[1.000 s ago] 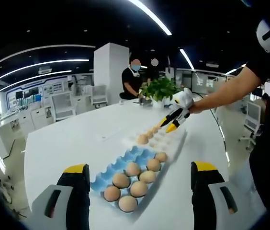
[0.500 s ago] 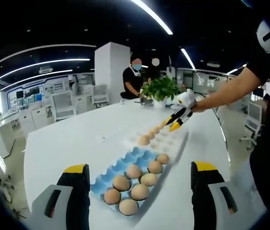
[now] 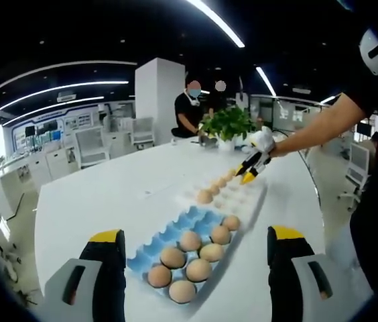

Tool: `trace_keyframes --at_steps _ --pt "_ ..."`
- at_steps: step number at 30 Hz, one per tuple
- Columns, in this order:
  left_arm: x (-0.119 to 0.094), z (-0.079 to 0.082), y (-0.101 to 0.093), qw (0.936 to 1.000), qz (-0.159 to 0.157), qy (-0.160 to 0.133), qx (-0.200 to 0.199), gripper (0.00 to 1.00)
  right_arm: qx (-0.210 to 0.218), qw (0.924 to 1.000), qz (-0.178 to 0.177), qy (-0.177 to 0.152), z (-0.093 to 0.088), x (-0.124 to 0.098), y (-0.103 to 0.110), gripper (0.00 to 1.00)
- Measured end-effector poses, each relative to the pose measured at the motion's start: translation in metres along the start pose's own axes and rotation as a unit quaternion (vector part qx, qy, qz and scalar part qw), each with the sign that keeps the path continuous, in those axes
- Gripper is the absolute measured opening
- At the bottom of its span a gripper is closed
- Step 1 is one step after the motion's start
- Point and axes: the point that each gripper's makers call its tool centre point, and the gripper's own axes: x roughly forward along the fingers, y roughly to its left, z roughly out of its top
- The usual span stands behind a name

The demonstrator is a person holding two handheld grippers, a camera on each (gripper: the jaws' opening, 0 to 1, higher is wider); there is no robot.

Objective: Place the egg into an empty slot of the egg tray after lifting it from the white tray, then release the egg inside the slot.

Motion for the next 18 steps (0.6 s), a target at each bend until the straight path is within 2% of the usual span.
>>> trace_keyframes --at_steps 10,18 --pt "-0.0009 -0.0027 0.0011 1.0 0.004 0.002 -0.002 0.9 0.002 1.0 0.009 -0.003 -0.0032 0.0031 0.001 0.27" --pt "-0.0006 -0.0028 0.0002 1.0 0.004 0.001 -0.002 0.9 -0.009 1.0 0.002 0.0 -0.0023 0.0017 0.0024 0.27"
